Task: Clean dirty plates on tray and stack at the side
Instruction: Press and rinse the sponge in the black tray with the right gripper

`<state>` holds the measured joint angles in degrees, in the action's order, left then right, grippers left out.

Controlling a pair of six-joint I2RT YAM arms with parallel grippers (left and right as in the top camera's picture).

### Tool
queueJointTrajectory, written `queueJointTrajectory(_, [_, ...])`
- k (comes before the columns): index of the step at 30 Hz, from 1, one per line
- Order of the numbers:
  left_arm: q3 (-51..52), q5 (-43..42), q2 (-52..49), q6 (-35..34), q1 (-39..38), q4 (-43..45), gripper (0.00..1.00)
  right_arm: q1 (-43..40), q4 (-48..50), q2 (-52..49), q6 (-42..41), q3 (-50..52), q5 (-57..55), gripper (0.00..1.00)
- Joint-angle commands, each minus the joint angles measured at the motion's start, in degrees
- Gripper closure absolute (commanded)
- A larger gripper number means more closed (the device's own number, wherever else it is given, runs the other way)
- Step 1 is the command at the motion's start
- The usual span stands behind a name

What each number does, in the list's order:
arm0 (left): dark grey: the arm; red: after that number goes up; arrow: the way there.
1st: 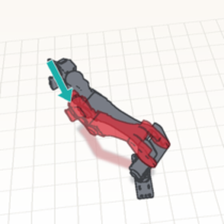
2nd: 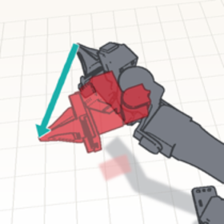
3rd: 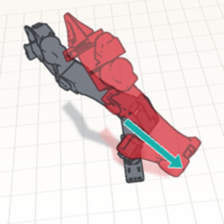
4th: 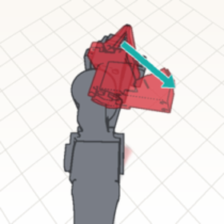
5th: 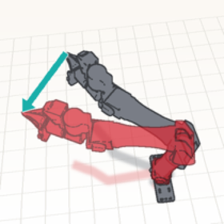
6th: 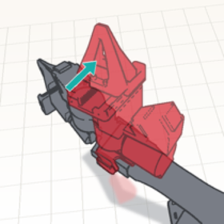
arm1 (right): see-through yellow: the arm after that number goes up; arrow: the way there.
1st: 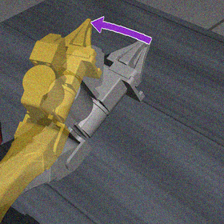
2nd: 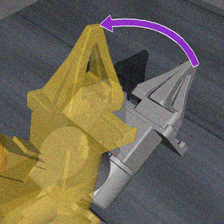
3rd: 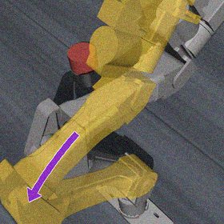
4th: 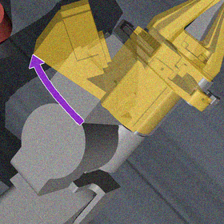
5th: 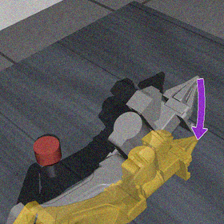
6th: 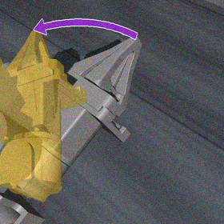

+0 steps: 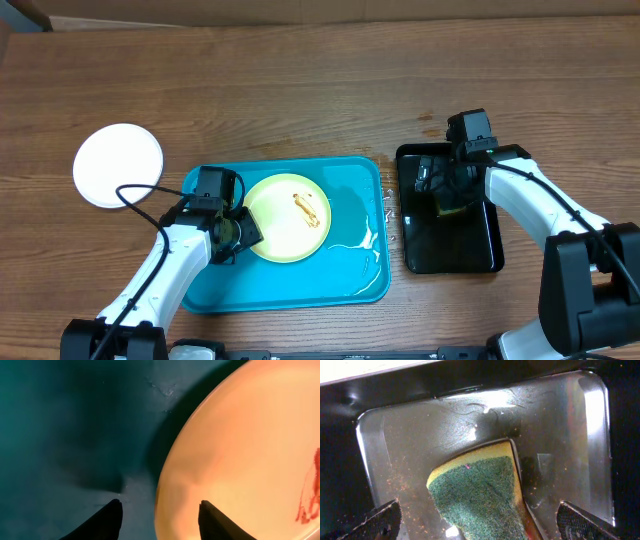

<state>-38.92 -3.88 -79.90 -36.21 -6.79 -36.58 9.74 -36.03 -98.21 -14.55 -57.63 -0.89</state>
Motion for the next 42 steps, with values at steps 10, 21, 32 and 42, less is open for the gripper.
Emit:
queueJointTrajectory(10, [0.22, 1.55, -1.22, -6.23, -1.29, 1.49, 0.56, -0.17, 0.22, -0.07, -0.02, 0.37, -0.50, 0.00])
queueJointTrajectory(21, [0.17, -0.15, -9.79, -6.16, -1.03, 2.16, 0.71, -0.17, 3.06, -0.07, -0.09, 0.37, 1.79, 0.00])
queueJointTrajectory(32, [0.17, -0.22, -9.77, -4.66, -1.03, 2.80, 0.76, -0.28, -1.18, -0.04, 2.40, -0.66, 5.73, 0.00])
queueJointTrajectory(42, [0.17, -0.26, -9.77, -3.58, -1.03, 2.75, 0.83, -0.48, -22.64, 2.54, 2.64, -12.92, -1.11, 0.00])
